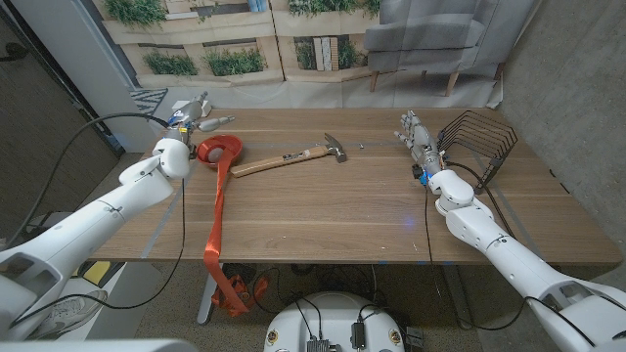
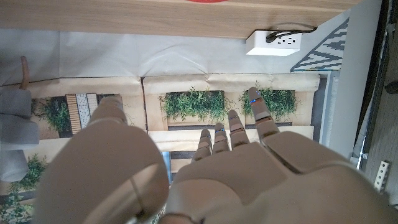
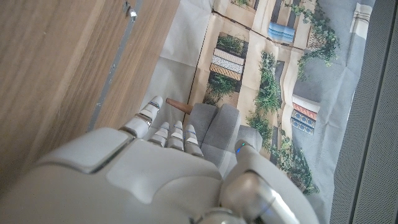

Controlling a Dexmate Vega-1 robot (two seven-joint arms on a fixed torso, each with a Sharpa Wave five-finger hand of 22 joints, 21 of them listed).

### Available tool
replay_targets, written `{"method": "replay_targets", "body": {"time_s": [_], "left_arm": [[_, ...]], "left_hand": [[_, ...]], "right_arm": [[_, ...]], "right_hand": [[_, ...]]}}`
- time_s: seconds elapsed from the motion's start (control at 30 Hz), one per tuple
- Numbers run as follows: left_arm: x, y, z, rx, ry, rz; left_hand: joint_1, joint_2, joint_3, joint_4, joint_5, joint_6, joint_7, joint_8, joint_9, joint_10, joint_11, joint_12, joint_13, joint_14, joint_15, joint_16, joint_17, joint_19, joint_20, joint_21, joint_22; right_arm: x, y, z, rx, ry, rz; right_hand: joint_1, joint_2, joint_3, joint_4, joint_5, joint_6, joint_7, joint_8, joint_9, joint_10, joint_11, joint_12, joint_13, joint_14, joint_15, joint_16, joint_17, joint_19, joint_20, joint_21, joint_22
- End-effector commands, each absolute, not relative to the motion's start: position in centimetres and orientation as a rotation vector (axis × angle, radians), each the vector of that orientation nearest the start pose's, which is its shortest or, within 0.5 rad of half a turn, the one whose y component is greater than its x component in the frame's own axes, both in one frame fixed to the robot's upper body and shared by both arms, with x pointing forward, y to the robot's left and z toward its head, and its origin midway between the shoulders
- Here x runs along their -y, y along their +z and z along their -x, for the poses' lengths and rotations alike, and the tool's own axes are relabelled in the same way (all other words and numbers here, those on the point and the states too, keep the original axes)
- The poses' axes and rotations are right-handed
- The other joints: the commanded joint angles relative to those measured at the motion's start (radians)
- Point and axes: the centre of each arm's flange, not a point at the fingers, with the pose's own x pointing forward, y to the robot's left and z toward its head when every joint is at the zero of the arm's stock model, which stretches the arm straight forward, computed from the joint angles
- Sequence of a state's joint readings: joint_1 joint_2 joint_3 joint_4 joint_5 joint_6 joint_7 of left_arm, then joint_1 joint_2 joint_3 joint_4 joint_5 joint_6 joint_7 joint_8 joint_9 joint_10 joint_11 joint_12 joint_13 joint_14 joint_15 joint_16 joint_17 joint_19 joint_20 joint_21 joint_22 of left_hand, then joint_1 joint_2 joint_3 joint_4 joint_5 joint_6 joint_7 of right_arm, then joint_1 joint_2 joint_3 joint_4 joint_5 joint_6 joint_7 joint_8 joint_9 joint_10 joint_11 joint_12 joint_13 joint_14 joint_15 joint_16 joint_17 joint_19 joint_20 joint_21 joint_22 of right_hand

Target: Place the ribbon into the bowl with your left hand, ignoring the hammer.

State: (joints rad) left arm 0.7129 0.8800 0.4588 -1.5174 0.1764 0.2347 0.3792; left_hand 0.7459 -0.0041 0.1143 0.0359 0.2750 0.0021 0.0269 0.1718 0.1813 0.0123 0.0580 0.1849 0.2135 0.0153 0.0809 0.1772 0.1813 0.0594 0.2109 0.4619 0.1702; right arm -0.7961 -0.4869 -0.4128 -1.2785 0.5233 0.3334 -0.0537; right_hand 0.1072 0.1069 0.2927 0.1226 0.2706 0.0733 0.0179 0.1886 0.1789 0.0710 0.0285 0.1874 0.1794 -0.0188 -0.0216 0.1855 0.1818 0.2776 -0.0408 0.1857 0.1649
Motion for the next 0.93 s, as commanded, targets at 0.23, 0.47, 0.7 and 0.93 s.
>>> {"method": "replay_targets", "body": {"time_s": [0.23, 0.47, 0.7, 0.93], "left_arm": [[-41.0, 9.3, -60.7, 0.611, 0.470, -0.911], [-41.2, 9.9, -60.1, 0.636, 0.450, -0.870], [-41.6, 9.9, -59.8, 0.622, 0.451, -0.826], [-41.2, 9.5, -59.1, 0.627, 0.462, -0.845]], "left_hand": [[-0.008, 0.000, -0.014, 0.000, 0.010, -0.024, 0.011, 0.005, 0.000, -0.055, 0.012, -0.006, -0.007, -0.033, 0.011, -0.003, -0.003, -0.019, 0.002, -0.025, 0.002], [-0.010, 0.001, -0.018, 0.000, 0.012, -0.044, 0.010, 0.003, 0.000, -0.075, 0.017, -0.004, -0.012, -0.045, 0.014, -0.002, -0.004, -0.024, 0.002, -0.038, 0.002], [-0.011, 0.003, -0.020, 0.000, 0.013, -0.056, 0.021, 0.001, -0.001, -0.079, 0.019, 0.000, -0.014, -0.049, 0.015, 0.000, -0.005, -0.021, 0.001, -0.044, 0.002], [-0.011, 0.006, -0.022, 0.000, 0.014, -0.060, 0.027, 0.004, -0.001, -0.082, 0.027, 0.002, -0.016, -0.052, 0.015, 0.001, -0.005, -0.020, 0.000, -0.051, 0.002]], "right_arm": [[26.6, -1.3, -64.2, 0.656, 0.156, 0.079], [26.7, -0.1, -63.5, 0.686, 0.157, 0.108], [26.7, -0.2, -63.5, 0.675, 0.171, 0.120], [27.4, -2.0, -63.5, 0.656, 0.161, 0.090]], "right_hand": [[-0.007, 0.003, 0.007, 0.000, -0.001, -0.001, 0.001, 0.003, 0.006, 0.005, -0.005, 0.003, 0.005, 0.007, -0.001, 0.004, 0.002, 0.009, 0.000, 0.004, 0.004], [-0.007, 0.002, 0.006, 0.000, -0.001, -0.001, 0.000, 0.003, 0.006, 0.006, -0.005, 0.004, 0.005, 0.008, -0.001, 0.004, 0.002, 0.010, 0.000, 0.004, 0.004], [-0.007, 0.001, 0.006, 0.000, -0.001, 0.000, 0.000, 0.003, 0.006, 0.007, -0.006, 0.004, 0.005, 0.009, -0.003, 0.004, 0.002, 0.011, 0.000, 0.005, 0.004], [-0.008, 0.001, 0.006, 0.000, -0.001, 0.000, 0.001, 0.003, 0.006, 0.007, -0.006, 0.004, 0.005, 0.009, -0.002, 0.004, 0.002, 0.011, 0.001, 0.005, 0.004]]}}
